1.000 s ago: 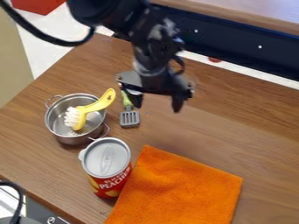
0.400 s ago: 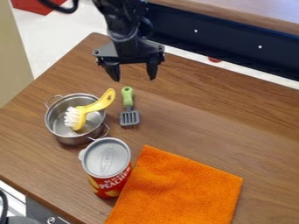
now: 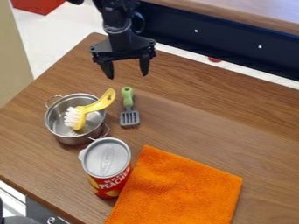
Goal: Move green spatula to the right side of table
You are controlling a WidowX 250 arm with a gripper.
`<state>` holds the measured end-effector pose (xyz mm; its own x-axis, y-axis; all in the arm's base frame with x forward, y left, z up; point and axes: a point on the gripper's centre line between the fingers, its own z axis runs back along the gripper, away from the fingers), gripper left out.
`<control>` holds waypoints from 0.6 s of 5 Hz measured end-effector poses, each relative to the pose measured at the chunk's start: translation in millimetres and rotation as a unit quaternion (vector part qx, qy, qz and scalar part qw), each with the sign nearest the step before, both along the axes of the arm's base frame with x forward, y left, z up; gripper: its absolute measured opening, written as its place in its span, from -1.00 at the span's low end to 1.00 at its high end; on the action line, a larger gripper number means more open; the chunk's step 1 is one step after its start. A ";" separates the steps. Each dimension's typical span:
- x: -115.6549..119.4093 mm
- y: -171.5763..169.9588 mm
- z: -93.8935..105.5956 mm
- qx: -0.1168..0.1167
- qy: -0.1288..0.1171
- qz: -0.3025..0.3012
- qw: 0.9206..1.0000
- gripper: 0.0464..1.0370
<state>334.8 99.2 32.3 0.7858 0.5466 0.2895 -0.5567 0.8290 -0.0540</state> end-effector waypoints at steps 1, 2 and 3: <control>-2.0 2.0 -14.0 0.005 0.017 -0.005 1.000 0.92; 0.6 2.4 -27.7 0.008 0.016 -0.012 1.000 0.92; 6.0 0.5 -36.8 -0.003 0.018 -0.020 1.000 0.92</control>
<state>340.7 99.7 -4.5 0.8166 0.5169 0.2569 -0.5256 0.8498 -0.0390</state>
